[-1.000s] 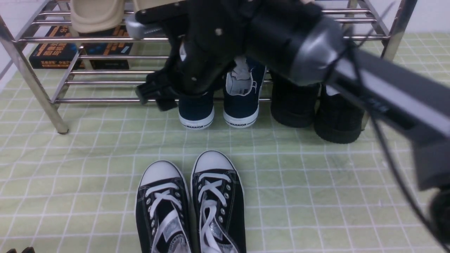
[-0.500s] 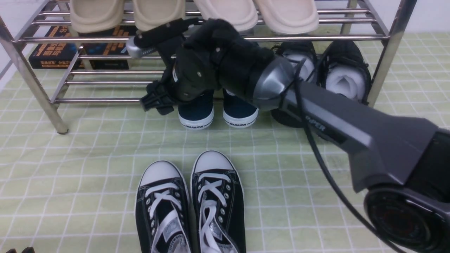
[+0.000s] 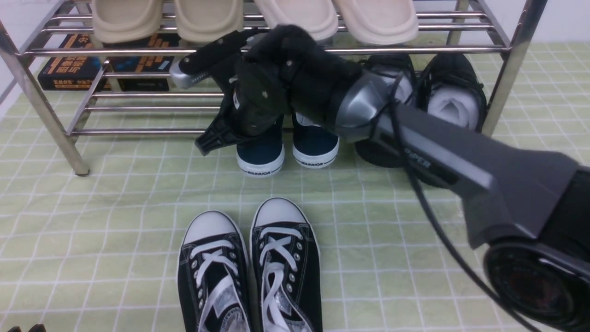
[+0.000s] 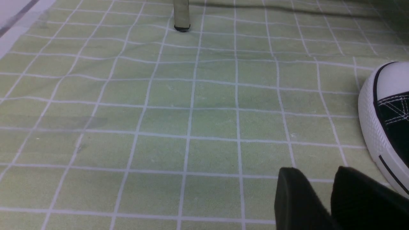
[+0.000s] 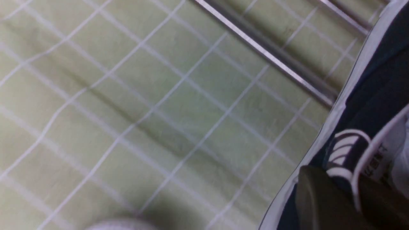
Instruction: Take the shoes off the shelf with your hand from the green coffee tablecloth.
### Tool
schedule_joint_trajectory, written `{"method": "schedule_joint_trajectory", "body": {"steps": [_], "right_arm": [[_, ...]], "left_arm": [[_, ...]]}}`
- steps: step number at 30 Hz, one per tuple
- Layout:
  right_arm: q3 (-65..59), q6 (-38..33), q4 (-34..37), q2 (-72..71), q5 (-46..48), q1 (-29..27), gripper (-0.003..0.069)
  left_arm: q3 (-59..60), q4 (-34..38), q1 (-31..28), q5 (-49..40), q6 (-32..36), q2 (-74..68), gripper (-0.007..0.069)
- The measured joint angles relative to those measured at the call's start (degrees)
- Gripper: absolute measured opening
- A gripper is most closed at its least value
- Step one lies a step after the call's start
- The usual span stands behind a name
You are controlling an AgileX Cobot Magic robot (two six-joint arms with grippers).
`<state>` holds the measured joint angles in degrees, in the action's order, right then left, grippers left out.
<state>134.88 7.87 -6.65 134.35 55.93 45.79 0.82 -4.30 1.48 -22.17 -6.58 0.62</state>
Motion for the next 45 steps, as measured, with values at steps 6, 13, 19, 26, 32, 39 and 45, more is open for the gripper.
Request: {"method": "schedule_joint_trajectory", "body": {"steps": [6, 13, 19, 26, 32, 39, 45], "right_arm": [[0.01, -11.6, 8.23, -5.33, 9.52, 0.11, 0.0062], [0.06, -19.62, 14.9, -11.24, 16.62, 2.45, 0.0062], [-0.01, -17.96, 15.66, -16.55, 16.67, 4.98, 0.0062], [-8.64, -13.17, 14.4, -28.63, 16.55, 8.9, 0.0062], [-27.69, -8.65, 10.98, -41.9, 16.61, 11.19, 0.0062], [-51.88, -0.94, 8.26, -53.14, 15.72, 11.39, 0.0062], [-65.13, 5.01, 5.1, -54.88, 5.5, 11.39, 0.0062]], "left_arm": [[0.0, -0.05, 0.0, 0.0, 0.0, 0.0, 0.0214], [0.0, -0.05, 0.0, 0.0, 0.0, 0.0, 0.0223], [0.0, -0.05, 0.0, 0.0, 0.0, 0.04, 0.0232], [0.0, -0.05, 0.0, 0.0, 0.0, 0.04, 0.0234], [0.0, -0.05, 0.0, 0.0, 0.0, 0.04, 0.0237], [0.0, -0.07, 0.0, 0.0, 0.0, 0.04, 0.0239], [0.0, -0.07, 0.0, 0.0, 0.0, 0.04, 0.0239]]}}
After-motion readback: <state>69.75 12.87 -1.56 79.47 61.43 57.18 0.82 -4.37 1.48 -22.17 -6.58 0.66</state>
